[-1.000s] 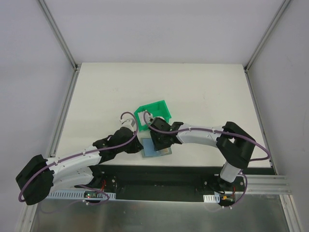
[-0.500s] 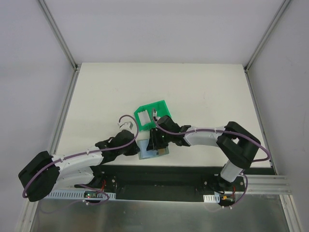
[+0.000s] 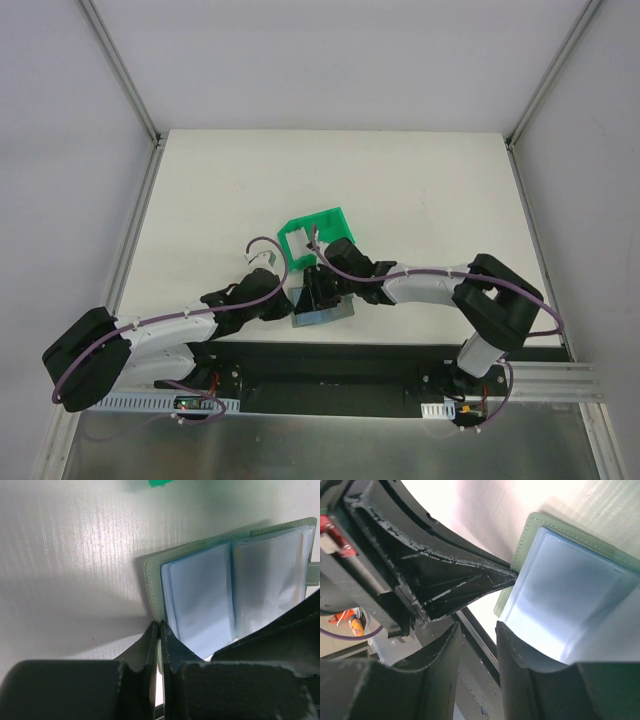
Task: Put the credit cards into the card holder
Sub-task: Turn over the card slot in the card holder.
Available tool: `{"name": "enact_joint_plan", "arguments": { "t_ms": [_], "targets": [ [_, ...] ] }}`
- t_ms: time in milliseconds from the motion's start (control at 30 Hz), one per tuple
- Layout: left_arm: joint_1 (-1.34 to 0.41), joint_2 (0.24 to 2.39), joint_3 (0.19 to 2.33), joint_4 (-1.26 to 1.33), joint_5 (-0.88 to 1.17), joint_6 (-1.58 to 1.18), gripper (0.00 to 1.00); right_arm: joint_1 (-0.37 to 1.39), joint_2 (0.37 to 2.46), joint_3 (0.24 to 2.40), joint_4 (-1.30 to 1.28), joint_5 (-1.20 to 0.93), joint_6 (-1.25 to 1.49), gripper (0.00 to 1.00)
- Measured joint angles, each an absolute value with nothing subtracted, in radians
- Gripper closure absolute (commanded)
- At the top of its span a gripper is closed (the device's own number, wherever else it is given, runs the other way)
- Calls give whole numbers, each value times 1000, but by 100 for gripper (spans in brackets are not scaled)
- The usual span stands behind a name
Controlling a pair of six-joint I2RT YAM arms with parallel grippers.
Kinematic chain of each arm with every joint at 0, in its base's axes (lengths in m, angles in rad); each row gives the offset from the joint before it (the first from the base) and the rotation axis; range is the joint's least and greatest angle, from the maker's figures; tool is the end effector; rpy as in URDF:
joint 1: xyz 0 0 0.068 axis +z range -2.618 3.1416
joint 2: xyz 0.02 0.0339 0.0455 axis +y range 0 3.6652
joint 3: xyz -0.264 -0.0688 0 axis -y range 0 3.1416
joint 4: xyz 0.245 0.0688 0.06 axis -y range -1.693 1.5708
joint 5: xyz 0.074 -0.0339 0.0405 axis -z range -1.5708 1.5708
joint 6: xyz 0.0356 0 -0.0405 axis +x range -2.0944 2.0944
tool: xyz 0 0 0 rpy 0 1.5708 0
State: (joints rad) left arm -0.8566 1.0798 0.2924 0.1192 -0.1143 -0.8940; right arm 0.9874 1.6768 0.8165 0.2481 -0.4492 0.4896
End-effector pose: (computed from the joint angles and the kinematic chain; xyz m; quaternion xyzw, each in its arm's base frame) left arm 0.1320 -0.1460 0.1473 -0.0417 0.8978 -0.3014 0.3185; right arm 0.1744 0.2923 0.1685 -0.3126 0.8131 0.4488 0.1994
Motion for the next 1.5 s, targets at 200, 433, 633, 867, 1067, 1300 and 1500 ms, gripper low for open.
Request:
{"name": "enact_joint_plan", "arguments": {
  "t_ms": [200, 433, 633, 867, 1067, 1300, 1500],
  "targets": [
    [-857, 1083, 292, 124, -114, -901, 100, 985, 1518, 819, 54, -273, 429, 59],
    [-857, 1083, 292, 124, -114, -900, 100, 976, 1438, 841, -142, -99, 406, 59],
    [-857, 1083, 292, 124, -114, -899, 100, 976, 1445, 840, -218, -50, 411, 59],
    [-857, 1085, 292, 126, -114, -899, 100, 976, 1526, 841, -245, -34, 419, 60],
    [-857, 1087, 293, 127, -113, -899, 100, 976, 1578, 841, -194, -91, 437, 60],
    [-857, 1090, 293, 131, -114, -899, 100, 978, 1603, 841, -106, -170, 452, 60],
    [-857, 1103, 297, 142, -114, -899, 100, 979, 1603, 841, -2, -242, 460, 59]
  ]
}}
